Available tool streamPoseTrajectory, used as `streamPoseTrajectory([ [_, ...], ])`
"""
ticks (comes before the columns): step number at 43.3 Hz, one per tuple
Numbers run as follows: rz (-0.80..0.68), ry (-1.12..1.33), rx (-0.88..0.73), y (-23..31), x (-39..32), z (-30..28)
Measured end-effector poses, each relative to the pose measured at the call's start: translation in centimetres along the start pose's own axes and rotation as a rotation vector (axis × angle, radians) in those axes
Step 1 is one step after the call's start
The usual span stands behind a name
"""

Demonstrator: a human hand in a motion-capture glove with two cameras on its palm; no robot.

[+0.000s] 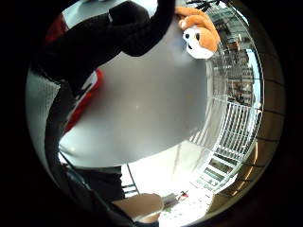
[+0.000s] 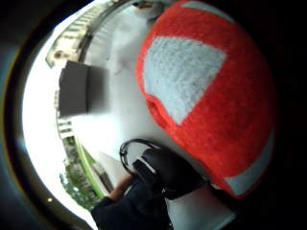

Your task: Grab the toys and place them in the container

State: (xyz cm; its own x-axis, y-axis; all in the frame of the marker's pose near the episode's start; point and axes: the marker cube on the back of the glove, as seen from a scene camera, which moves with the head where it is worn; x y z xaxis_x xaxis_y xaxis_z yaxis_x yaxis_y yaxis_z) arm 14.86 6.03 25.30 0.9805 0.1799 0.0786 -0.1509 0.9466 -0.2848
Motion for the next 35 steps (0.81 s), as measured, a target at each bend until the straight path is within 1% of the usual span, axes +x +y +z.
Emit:
streamPoseTrajectory([
  [5, 0.007, -0.01, 0.014, -0.3, 0.3, 1.7],
  [12, 0.038, -0.068, -0.035, -1.2, 1.3, 4.3],
  [21, 0.033, -0.013, -0.015, -1.4, 0.3, 4.3],
  [26, 0.031, 0.006, 0.033, -1.7, 0.0, 3.7],
  [30, 0.013, -0.007, 0.089, -1.7, -0.6, 3.5],
  [35, -0.007, -0.052, 0.115, -1.9, -1.1, 3.4],
])
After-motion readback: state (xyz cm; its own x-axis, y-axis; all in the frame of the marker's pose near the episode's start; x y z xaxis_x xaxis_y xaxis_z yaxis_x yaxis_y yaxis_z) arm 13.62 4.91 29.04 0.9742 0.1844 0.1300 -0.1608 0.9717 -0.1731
